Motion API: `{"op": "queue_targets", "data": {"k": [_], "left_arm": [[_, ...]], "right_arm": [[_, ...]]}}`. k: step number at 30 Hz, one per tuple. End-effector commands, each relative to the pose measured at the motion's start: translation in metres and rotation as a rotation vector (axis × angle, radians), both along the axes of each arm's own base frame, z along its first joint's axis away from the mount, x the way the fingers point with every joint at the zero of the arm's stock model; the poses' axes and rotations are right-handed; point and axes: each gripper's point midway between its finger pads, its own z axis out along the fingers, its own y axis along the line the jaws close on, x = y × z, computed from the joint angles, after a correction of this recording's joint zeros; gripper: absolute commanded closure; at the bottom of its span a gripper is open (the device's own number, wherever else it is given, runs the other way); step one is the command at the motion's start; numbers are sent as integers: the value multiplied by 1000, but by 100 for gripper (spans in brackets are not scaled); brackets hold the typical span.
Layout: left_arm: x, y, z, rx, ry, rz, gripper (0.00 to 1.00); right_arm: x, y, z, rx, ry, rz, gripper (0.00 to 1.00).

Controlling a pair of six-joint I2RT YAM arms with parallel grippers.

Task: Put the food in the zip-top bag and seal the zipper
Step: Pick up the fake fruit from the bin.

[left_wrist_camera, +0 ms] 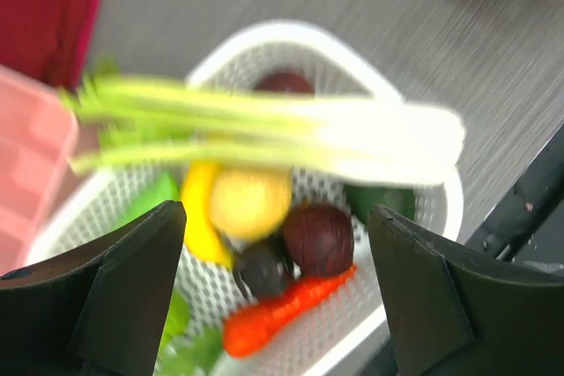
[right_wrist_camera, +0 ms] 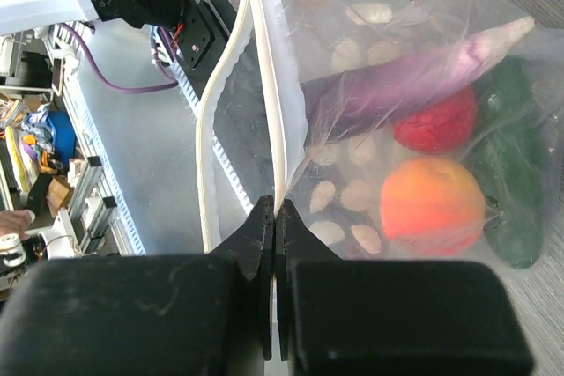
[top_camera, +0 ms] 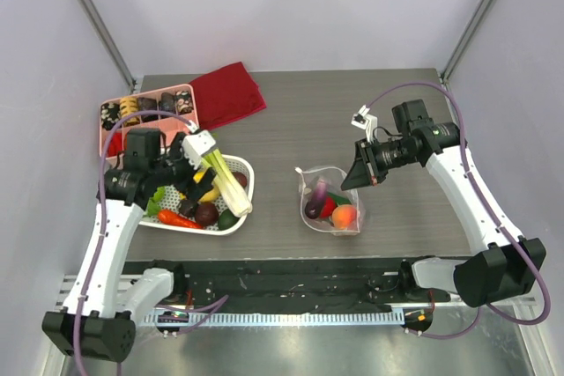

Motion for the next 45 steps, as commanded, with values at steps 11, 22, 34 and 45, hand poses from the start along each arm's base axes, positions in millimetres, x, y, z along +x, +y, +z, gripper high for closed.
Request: {"op": "queue_targets", "data": {"k": [11, 22, 34, 45], "left_arm": [[31, 48, -127, 188, 94, -47, 8], [67, 47, -156, 195, 68, -75, 7], [20, 64, -155, 261, 195, -149, 45], [0, 114, -94, 517, 130, -114, 60]], "right_arm": [[12, 3, 13, 12, -60, -13, 99], [17, 4, 12, 13, -46, -22, 99], [18, 3, 10, 1, -43, -25, 99], [19, 3, 9, -4, -44, -22, 99]]}}
